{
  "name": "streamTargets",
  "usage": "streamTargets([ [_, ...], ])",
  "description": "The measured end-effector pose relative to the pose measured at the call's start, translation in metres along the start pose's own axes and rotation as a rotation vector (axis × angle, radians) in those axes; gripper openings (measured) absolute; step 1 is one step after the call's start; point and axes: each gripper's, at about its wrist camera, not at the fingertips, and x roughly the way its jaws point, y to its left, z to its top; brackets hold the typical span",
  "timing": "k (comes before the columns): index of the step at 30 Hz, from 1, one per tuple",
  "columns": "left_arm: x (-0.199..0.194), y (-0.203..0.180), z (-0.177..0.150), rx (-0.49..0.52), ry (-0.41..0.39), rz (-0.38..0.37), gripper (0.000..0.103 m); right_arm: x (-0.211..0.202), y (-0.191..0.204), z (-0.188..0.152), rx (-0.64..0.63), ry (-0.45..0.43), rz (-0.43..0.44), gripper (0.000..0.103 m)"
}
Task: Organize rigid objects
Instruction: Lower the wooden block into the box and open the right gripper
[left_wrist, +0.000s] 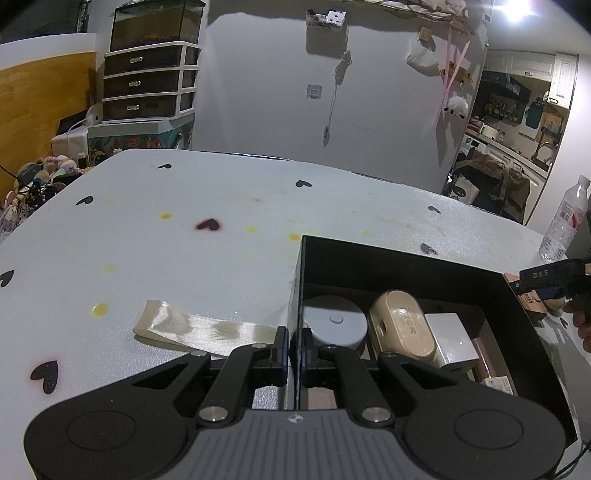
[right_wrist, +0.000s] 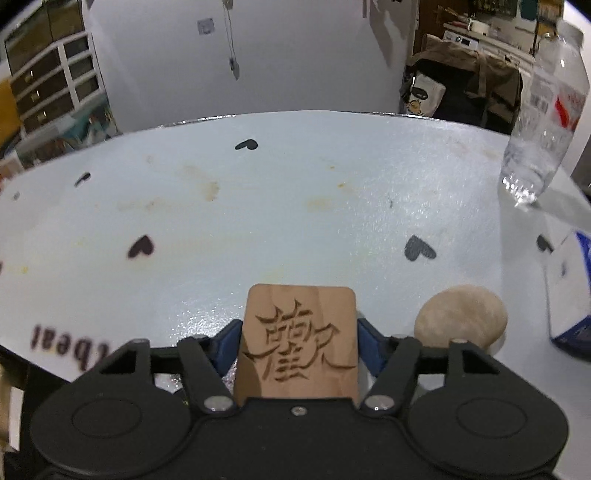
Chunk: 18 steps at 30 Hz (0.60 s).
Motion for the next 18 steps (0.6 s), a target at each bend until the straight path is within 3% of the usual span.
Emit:
streamTargets([
  [7,0.000,0.000,0.000,-0.003,-0.001,-0.003,0.006,-0.022,0.001,-0.003,0.017,-0.027,0.019,0.066],
  [14,0.000,0.000,0.000,-0.007,-0.002,-0.001,0.006,-0.098,0.036,-0.004,-0.006,-0.104,0.263,0.066],
  [18,0.000,0.000,-0.001,-0.009,-0.003,-0.002,0.006,-0.119,0.065,-0.012,0.012,-0.033,0.447,0.066],
])
